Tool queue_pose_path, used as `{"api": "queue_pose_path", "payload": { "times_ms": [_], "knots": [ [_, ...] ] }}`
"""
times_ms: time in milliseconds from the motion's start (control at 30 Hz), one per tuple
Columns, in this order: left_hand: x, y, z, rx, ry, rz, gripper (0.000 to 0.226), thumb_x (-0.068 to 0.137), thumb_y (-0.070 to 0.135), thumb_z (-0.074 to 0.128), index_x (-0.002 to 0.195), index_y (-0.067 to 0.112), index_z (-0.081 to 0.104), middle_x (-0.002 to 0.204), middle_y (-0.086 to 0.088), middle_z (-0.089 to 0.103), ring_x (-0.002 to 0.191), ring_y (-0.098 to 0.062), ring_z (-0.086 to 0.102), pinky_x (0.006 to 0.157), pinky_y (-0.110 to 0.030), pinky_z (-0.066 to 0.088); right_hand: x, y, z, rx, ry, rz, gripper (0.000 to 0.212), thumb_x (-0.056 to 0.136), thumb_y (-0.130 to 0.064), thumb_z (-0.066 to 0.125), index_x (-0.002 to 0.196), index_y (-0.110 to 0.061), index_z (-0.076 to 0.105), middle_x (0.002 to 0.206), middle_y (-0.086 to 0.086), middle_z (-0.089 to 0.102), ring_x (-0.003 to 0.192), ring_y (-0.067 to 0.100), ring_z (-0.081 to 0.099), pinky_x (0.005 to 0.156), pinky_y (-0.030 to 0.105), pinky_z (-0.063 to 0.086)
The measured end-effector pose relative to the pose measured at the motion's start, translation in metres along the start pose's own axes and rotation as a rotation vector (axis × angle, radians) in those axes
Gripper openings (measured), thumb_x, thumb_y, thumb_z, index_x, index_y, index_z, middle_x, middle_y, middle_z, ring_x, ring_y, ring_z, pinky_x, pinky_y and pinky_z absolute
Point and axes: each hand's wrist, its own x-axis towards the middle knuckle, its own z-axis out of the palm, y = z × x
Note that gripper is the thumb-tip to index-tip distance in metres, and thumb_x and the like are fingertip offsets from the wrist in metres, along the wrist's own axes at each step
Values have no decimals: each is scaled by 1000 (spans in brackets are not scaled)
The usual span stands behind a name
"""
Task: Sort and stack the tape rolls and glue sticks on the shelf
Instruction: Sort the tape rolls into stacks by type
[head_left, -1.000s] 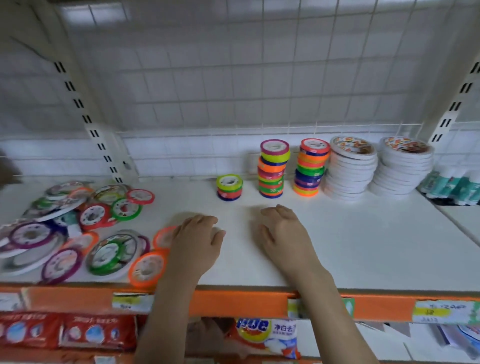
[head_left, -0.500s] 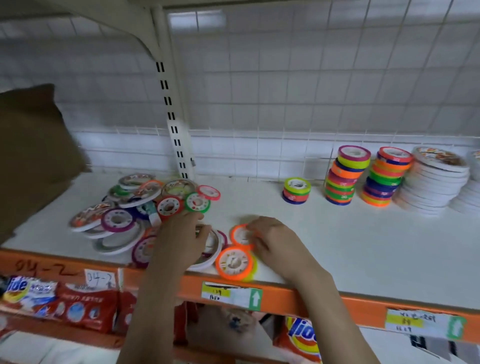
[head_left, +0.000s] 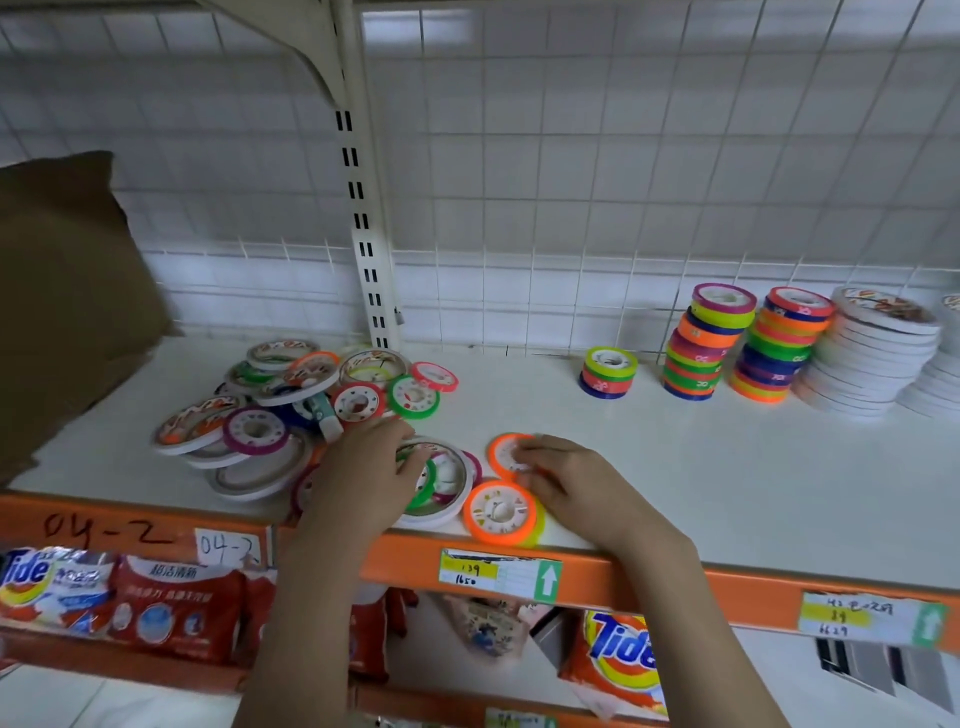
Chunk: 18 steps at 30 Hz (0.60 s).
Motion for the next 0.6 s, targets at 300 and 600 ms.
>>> {"api": "queue_pose_path", "payload": {
  "times_ms": [300,600],
  "knots": [
    [-13,-1,2,-1,-50,-20,24,87,41,59,87,17,62,98,5,51,88,-14,50,73,-28,41,-7,-1,3,-45,140,45,32,94,-18,51,123,-8,58,134,3,53,122,19,49,99,17,31],
    [-9,11,9,28,0,-24,24,93,20,52,104,8,69,128,-2,49,112,-18,49,94,-35,42,-18,14,-6,-45,185,57,29,90,-11,56,117,-2,61,128,8,57,118,24,53,95,15,31]
  ]
}}
